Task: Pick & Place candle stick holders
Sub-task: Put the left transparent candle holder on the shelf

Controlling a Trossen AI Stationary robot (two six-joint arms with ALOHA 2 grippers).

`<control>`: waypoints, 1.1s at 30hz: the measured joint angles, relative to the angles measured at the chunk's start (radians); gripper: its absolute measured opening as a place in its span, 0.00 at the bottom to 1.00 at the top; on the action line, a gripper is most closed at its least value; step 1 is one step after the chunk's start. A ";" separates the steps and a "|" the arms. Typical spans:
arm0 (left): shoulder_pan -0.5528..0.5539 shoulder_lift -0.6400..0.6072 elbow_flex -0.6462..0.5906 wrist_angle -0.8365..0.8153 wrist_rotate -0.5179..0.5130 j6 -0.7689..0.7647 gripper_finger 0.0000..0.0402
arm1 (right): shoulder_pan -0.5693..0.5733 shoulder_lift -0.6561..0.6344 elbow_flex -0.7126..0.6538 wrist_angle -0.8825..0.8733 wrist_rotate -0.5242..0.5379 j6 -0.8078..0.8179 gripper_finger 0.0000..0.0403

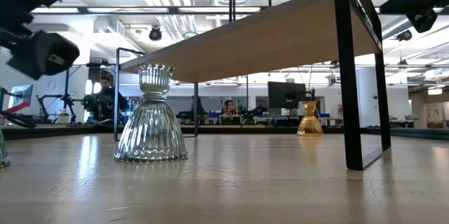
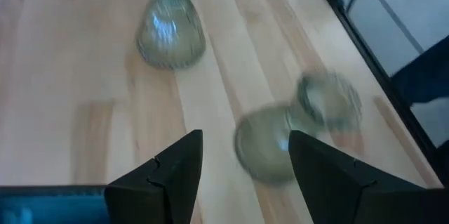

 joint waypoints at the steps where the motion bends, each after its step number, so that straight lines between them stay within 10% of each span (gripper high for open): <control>1: -0.016 -0.011 -0.002 -0.024 0.000 -0.010 0.54 | 0.000 0.000 0.000 0.000 0.000 0.000 0.02; 12: -0.231 -0.087 -0.117 0.018 0.003 0.003 0.54 | 0.000 0.000 0.000 0.000 0.000 0.000 0.02; 33: -0.240 -0.027 -0.289 0.503 -0.100 0.157 0.54 | 0.000 0.000 0.000 0.000 0.000 0.000 0.02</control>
